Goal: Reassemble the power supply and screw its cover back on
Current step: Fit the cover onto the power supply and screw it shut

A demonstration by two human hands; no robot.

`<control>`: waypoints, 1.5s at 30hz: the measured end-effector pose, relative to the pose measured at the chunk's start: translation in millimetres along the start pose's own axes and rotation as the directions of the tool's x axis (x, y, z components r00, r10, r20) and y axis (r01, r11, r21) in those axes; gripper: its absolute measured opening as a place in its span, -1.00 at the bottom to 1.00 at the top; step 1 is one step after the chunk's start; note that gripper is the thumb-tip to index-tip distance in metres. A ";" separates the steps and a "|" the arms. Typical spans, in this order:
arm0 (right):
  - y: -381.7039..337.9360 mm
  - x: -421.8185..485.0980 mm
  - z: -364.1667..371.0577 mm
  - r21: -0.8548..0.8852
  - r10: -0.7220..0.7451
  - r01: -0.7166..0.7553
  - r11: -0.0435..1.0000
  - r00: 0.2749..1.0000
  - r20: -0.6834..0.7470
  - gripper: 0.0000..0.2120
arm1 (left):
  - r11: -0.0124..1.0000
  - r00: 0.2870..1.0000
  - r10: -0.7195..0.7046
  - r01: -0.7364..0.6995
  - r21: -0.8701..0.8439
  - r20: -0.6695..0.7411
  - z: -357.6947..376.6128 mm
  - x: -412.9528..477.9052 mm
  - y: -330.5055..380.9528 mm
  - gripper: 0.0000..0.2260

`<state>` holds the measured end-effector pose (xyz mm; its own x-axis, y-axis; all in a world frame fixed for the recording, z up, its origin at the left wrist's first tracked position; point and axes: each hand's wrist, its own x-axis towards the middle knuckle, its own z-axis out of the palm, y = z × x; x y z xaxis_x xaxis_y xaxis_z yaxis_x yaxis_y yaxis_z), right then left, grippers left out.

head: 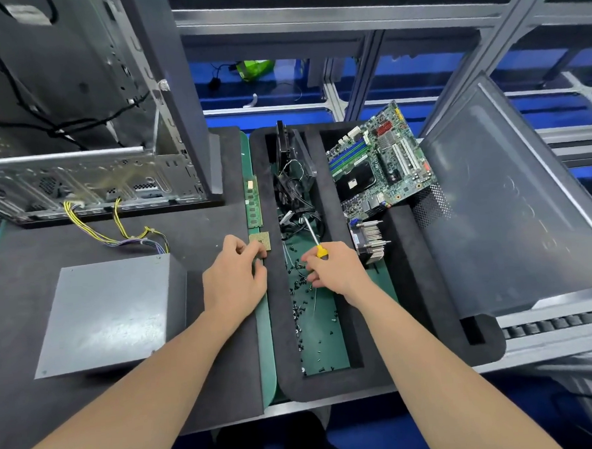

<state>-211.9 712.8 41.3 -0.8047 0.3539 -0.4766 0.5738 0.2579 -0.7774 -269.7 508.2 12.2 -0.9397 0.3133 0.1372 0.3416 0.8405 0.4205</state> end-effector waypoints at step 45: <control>-16.3 -1.7 28.3 -0.146 -0.086 0.074 0.987 0.993 -0.078 -0.62 | 0.962 0.967 -0.176 0.208 -0.178 0.183 -17.3 13.5 14.2 -0.86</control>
<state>-224.2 682.6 43.2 -0.8369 0.3994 -0.3743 0.5285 0.4115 -0.7425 -277.8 516.7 35.5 -0.9660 0.2362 -0.1053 0.1297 0.7949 0.5927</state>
